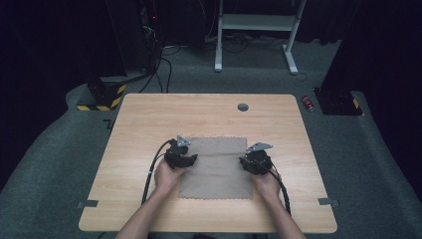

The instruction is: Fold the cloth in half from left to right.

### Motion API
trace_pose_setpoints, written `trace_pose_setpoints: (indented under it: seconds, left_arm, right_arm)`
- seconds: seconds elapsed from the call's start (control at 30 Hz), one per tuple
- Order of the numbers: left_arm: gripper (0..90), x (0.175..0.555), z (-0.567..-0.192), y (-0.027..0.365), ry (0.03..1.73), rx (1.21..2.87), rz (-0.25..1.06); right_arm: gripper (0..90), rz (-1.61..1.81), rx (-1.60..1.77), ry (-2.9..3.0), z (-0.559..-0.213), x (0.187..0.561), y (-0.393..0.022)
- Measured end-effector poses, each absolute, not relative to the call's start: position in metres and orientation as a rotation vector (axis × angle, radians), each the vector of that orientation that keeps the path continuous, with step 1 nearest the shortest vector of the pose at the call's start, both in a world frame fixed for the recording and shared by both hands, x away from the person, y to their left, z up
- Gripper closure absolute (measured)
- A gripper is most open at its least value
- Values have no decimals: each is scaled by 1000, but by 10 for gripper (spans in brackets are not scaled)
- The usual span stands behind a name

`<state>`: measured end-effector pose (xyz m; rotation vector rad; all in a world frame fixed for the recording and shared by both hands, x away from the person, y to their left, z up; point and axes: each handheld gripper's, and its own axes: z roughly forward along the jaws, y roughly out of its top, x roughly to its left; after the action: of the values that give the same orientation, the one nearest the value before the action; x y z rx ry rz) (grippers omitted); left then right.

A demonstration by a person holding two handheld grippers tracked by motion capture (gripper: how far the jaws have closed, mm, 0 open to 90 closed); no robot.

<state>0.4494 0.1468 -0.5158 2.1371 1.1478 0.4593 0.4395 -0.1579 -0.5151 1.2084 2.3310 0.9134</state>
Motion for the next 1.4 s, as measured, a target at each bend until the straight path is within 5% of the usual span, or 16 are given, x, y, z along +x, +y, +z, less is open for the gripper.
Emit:
trace_pose_setpoints:
  seconds: [0.8,1.4]
  left_arm:
    - [482,463,-519,150,1200,2043,440]
    - [480,462,-499,195,1295,1965,432]
  right_arm:
    - [655,872,1267,2299,-513,460,-158]
    - [755,1070,971,2501,-507,402,-86]
